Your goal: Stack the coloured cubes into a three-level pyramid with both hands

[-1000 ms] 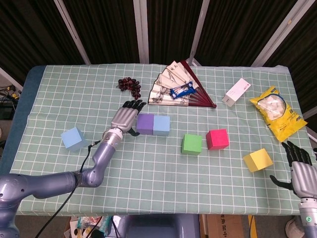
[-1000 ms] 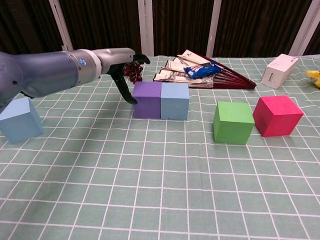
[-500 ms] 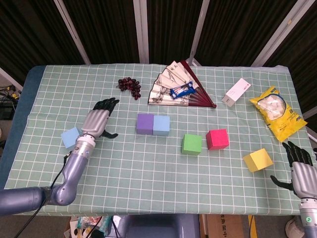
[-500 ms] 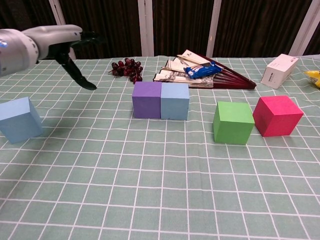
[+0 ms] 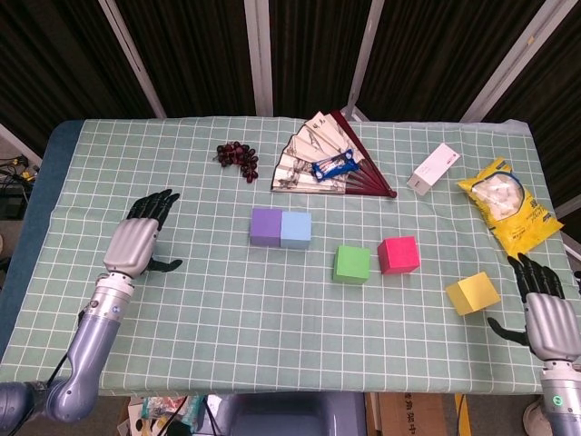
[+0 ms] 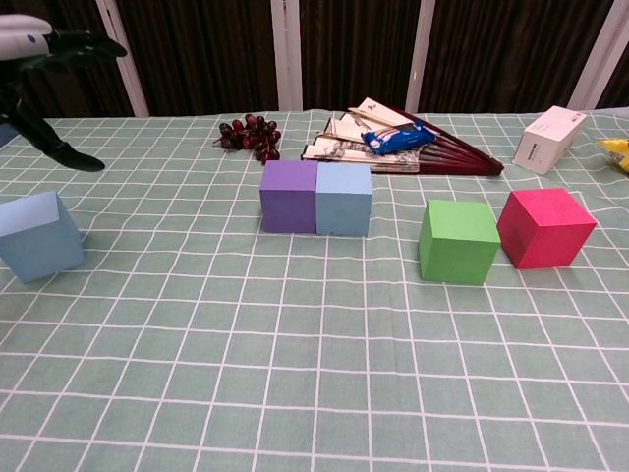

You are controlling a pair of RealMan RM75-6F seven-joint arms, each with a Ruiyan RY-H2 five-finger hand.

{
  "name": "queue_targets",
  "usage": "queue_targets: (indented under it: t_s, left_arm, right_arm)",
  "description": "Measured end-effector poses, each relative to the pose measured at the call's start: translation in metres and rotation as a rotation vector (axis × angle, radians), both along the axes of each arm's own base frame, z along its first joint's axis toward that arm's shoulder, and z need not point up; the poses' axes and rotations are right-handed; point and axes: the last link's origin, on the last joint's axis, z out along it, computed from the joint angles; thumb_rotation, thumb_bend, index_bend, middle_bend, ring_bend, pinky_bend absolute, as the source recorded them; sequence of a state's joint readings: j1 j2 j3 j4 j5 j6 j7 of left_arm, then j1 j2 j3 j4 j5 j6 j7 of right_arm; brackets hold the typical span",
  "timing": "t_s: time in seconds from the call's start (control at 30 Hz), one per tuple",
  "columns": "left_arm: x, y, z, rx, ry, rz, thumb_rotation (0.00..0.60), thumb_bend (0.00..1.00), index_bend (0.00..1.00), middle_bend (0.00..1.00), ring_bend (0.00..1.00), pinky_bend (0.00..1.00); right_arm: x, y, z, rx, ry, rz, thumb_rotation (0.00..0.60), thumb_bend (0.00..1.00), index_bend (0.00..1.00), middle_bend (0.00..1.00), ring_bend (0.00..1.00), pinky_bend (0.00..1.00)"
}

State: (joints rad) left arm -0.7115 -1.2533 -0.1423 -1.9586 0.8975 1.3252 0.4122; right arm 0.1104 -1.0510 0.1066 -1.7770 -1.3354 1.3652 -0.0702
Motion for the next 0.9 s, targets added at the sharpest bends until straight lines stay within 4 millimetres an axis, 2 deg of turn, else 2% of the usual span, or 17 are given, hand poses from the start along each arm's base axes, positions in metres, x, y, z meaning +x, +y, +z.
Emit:
queue_targets:
  t_s: [0.17,0.47,0.57,0.7,0.9]
  left_arm:
    - [-0.002,-0.003,0.014,0.043,0.009,0.002,0.6,0.11,0.0,0.01,0.01,0.02]
    - [-0.009,0.002,0.031,0.086,-0.027,0.031,0.6,0.11,0.0,0.01,0.01,0.02]
    - [-0.009,0.003,0.035,0.091,-0.048,0.032,0.6,0.11,0.0,0.01,0.01,0.02]
    - [-0.011,0.005,0.041,0.098,-0.073,0.041,0.6,0.11,0.0,0.01,0.01,0.02]
    - [-0.016,0.009,0.049,0.105,-0.093,0.06,0.6,0.11,0.0,0.01,0.01,0.02]
  right_arm:
    - [0.032,-0.018,-0.011,0.072,0.001,0.074,0.6,0.22,0.0,0.0,0.0,0.0]
    - [0.109,-0.065,-0.042,0.235,0.04,0.26,0.6,0.22,0.0,0.0,0.0,0.0]
    - [0.132,-0.077,-0.059,0.28,0.055,0.305,0.6,0.22,0.0,0.05,0.0,0.0]
    - [0.159,-0.087,-0.093,0.344,0.037,0.331,0.6,0.22,0.0,0.09,0.0,0.0]
    - [0.182,-0.091,-0.138,0.419,0.033,0.329,0.6,0.22,0.0,0.11,0.0,0.0]
